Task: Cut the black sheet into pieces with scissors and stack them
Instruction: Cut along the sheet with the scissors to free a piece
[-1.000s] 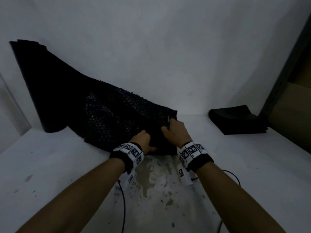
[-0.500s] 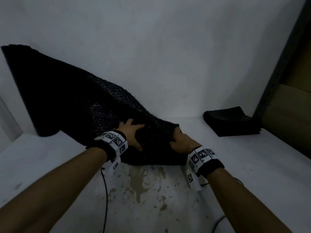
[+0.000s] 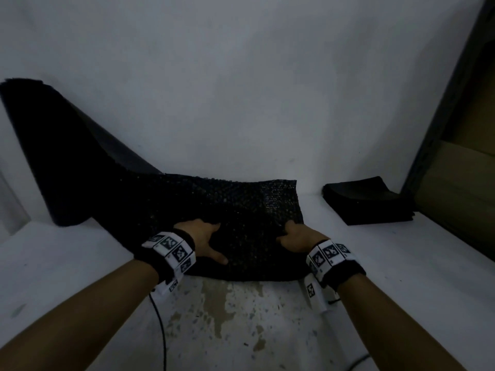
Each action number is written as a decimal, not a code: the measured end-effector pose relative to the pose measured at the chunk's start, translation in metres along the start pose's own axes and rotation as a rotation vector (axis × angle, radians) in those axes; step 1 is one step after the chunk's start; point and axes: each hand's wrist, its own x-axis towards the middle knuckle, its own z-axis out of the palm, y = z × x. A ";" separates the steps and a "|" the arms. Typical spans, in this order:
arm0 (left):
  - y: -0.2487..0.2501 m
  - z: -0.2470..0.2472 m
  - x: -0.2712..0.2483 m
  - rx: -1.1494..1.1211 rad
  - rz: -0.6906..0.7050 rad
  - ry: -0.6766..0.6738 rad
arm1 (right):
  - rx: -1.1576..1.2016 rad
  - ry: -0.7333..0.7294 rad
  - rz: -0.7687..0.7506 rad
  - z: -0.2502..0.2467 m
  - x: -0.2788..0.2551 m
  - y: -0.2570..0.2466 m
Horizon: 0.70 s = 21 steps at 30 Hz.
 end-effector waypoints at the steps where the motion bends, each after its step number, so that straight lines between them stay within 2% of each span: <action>1: 0.002 -0.004 0.001 0.010 0.003 0.099 | -0.006 -0.016 -0.011 0.000 0.001 0.002; 5: 0.012 -0.018 0.015 -0.001 0.145 0.497 | -0.033 -0.044 -0.037 -0.003 0.002 0.010; 7: 0.015 -0.022 0.027 -0.002 0.182 0.542 | -0.043 -0.044 -0.042 -0.005 0.001 0.013; 12: 0.012 -0.016 0.061 -0.078 0.050 0.232 | -0.027 0.002 -0.039 -0.011 0.000 0.021; 15: 0.010 -0.007 0.072 -0.065 -0.004 0.070 | -0.005 -0.019 -0.042 -0.016 -0.002 0.022; 18: 0.009 -0.002 0.077 -0.053 -0.018 -0.005 | 0.049 -0.077 -0.041 -0.023 -0.003 0.019; 21: 0.010 -0.002 0.082 -0.014 -0.018 -0.024 | 0.085 -0.048 -0.073 -0.030 -0.002 0.002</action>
